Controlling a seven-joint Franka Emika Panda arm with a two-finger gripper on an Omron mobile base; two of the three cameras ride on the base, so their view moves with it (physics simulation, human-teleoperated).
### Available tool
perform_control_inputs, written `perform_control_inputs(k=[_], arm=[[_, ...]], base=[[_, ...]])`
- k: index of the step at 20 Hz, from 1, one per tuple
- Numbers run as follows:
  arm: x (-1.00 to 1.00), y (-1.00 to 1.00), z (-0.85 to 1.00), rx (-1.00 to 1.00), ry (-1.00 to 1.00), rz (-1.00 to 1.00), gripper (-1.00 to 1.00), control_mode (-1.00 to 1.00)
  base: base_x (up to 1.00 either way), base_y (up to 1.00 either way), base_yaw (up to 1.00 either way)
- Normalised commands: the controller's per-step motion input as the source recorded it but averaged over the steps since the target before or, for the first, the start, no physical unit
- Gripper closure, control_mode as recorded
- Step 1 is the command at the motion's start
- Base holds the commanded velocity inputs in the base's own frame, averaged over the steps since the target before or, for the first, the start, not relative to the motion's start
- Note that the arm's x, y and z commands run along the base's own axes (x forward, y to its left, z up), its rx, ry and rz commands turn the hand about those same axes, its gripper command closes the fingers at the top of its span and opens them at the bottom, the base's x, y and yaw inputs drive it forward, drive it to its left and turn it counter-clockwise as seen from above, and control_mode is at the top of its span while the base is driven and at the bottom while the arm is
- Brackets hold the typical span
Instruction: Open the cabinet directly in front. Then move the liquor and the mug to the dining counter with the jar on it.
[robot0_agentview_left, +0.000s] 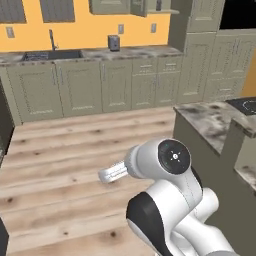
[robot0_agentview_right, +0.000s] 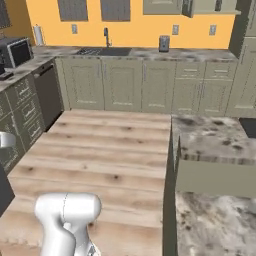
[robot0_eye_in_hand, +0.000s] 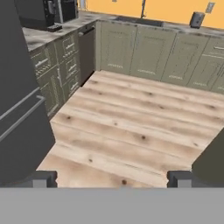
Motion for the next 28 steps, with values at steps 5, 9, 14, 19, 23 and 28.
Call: perform_control_inputs(k=[5, 9, 14, 19, 23, 28], arm=[[0.0, 0.0, 0.0, 0.0, 0.0, 0.0, -1.0, 1.0], [0.0, 0.0, 0.0, 0.0, 0.0, 0.0, -1.0, 1.0], [0.0, 0.0, 0.0, 0.0, 0.0, 0.0, -1.0, 1.0], [0.0, 0.0, 0.0, 0.0, 0.0, 0.0, -1.0, 1.0], [0.0, 0.0, 0.0, 0.0, 0.0, 0.0, -1.0, 1.0], [0.0, 0.0, 0.0, 0.0, 0.0, 0.0, -1.0, 1.0]], base=[[1.0, 0.0, 0.0], [1.0, 0.0, 0.0], [1.0, 0.0, 0.0], [1.0, 0.0, 0.0], [1.0, 0.0, 0.0], [1.0, 0.0, 0.0]])
